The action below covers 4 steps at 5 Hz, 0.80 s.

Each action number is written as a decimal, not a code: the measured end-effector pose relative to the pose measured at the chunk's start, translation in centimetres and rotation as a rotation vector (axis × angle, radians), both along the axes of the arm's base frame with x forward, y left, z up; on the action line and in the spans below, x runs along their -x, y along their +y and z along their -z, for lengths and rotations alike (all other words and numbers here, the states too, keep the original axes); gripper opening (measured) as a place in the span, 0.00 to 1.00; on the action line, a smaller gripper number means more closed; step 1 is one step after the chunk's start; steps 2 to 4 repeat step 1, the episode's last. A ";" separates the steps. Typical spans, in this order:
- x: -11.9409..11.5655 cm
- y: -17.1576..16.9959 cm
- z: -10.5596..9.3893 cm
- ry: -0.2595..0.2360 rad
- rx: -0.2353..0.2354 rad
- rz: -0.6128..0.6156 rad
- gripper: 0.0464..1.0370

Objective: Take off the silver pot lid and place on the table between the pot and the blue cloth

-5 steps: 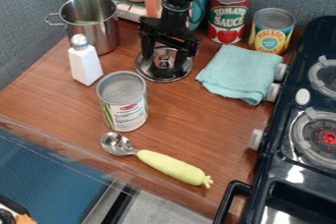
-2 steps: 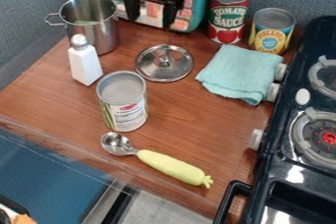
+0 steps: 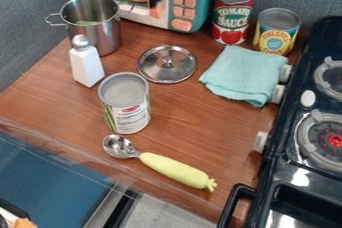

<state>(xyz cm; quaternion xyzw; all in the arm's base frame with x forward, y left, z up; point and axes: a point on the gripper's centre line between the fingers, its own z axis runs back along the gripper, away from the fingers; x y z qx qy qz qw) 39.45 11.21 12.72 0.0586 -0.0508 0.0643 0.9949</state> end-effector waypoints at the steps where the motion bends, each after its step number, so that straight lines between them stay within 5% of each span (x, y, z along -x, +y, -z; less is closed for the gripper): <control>1: 0.2 1.2 -1.3 -0.003 0.024 -0.001 0.96; 4: 0.2 1.2 -1.3 -0.003 0.024 -0.001 0.96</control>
